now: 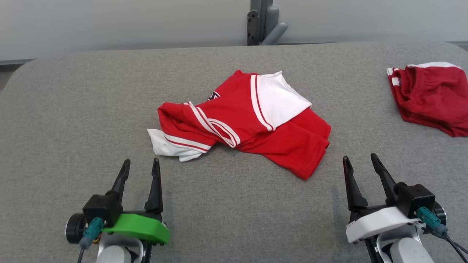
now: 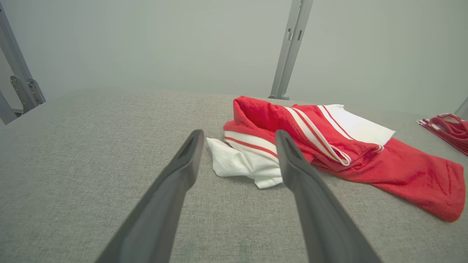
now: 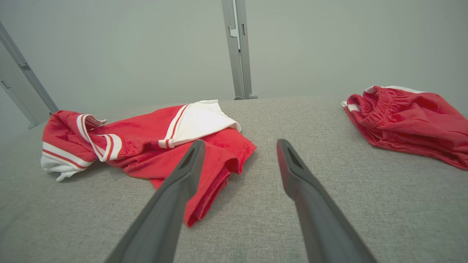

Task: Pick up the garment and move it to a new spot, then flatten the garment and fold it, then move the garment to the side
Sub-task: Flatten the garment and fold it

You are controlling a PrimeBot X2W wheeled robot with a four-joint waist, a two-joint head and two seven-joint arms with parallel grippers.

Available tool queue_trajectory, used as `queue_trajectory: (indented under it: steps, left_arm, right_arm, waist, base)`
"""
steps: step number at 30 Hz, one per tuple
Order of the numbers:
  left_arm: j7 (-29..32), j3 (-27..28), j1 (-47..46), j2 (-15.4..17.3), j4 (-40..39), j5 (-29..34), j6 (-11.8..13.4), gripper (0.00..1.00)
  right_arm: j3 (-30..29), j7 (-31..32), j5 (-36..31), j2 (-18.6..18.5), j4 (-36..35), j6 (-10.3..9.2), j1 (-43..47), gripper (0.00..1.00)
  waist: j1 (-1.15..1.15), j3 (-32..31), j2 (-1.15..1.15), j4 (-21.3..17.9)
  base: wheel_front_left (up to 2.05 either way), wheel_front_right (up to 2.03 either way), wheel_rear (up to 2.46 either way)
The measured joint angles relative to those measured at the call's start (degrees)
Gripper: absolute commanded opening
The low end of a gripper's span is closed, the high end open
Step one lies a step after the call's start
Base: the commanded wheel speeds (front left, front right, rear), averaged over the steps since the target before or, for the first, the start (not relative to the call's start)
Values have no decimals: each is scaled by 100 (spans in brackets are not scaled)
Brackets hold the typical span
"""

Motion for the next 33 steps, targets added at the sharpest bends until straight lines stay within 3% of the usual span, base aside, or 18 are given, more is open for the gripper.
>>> queue_trajectory:
  steps: [8,20,21,22,23,27,33]
  left_arm:
    - [0,-113,-966,-4,683,90,-119,100]
    - [0,-29,-2154,-10,2472,-281,-183,100]
    - [1,-16,-2223,-9,2574,-281,-183,82]
    - [0,-3,-2286,-10,2633,-288,-185,38]
    - [0,8,-2338,-10,2649,-318,-209,0]
    - [0,-112,-2401,-10,2398,-180,-253,0]
    - [1,-399,-1944,-9,1339,-224,-249,0]
  right_arm:
    - [64,10,-79,0,-85,0,-243,100]
    - [31,16,-136,-2,-101,0,-433,100]
    - [34,16,-136,-2,-100,0,-443,100]
    - [35,16,-136,-1,-100,0,-454,100]
    - [31,16,-136,-1,-100,0,-463,100]
    - [-15,15,-135,-2,-78,0,-469,100]
    - [19,0,-126,0,-25,0,-465,100]
  waist:
    - [0,393,0,-202]
    - [0,900,0,-555]
    - [0,922,0,-573]
    - [0,941,0,-588]
    - [0,955,0,-596]
    - [0,946,0,-552]
    - [0,810,0,-459]
  base:
    - [0,0,0]
    - [0,0,0]
    - [0,0,0]
    - [0,0,0]
    - [0,0,0]
    - [0,0,0]
    - [0,0,0]
